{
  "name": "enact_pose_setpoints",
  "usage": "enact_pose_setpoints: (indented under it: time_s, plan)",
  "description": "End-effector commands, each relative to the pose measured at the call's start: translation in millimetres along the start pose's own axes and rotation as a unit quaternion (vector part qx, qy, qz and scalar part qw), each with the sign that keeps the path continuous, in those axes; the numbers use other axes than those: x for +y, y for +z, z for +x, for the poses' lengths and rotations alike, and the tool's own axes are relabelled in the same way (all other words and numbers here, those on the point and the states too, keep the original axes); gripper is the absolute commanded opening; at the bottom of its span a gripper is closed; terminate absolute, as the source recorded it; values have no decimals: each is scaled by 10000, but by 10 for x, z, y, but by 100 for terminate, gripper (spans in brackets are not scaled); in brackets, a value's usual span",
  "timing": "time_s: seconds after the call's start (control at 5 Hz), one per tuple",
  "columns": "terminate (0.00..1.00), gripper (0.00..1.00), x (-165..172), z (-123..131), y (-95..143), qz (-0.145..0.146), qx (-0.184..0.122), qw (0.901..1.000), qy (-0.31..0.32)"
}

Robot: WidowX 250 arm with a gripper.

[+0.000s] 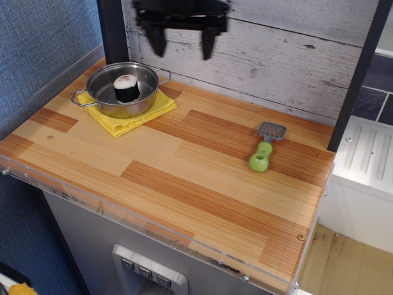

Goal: Pick up sushi roll and place to the left of grater

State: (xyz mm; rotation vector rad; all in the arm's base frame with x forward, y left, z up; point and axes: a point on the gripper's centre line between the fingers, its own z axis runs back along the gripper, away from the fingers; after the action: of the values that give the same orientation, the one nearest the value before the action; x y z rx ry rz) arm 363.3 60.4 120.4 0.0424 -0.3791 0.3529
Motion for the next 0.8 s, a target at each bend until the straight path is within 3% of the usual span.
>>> enact_pose_setpoints:
  time_s: [0.0, 0.6]
  plan:
    - [0, 100, 488, 224, -44, 223, -210, 9976, 620]
    - [0, 100, 804, 240, -410, 657, 77, 9938, 891]
